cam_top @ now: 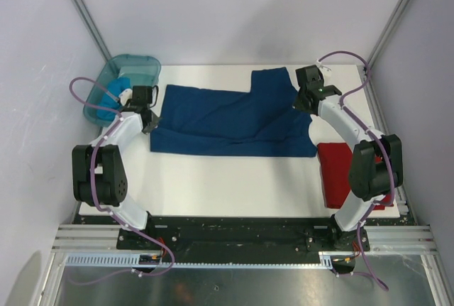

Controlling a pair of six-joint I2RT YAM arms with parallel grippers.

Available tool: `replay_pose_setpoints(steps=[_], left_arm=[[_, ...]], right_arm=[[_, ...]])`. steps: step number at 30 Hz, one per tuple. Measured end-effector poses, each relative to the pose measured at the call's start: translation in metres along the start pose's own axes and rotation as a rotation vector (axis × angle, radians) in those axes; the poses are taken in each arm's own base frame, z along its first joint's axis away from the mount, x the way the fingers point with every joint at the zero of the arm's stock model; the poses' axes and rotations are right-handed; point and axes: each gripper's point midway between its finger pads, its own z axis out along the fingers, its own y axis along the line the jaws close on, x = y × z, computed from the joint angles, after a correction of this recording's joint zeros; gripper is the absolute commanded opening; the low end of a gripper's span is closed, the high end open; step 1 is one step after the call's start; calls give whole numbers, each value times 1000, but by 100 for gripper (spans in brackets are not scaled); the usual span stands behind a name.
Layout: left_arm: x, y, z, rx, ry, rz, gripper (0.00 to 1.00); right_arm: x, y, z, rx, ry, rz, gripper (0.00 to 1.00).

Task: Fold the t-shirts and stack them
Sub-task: Fold the flattened tshirt in 1/3 of the way

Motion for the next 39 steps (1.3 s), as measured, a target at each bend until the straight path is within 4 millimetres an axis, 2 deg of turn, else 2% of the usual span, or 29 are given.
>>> replay_pose_setpoints(steps=[5,15,28,31,33,37,39], left_arm=[[4,2,5,-13,12,5,0],[17,6,24,-49,54,23,0],[16,-10,42,-34,73,25,1],[16,-12,44,-29,77,31,8],[17,-13,45,-25,79,35,14],[18,-16,44,0,90,58,51],[19,-19,43,22,100,77,65]], right_arm=[[-1,-2,1,5,-1,8,0],[-5,-19,5,49,4,45,0],[-7,-20,6,45,-2,59,0],[-10,-16,7,27,-8,61,1],[-11,-12,11,10,-11,57,9],[-5,-5,26,-13,9,29,44],[-3,0,34,-19,27,10,53]])
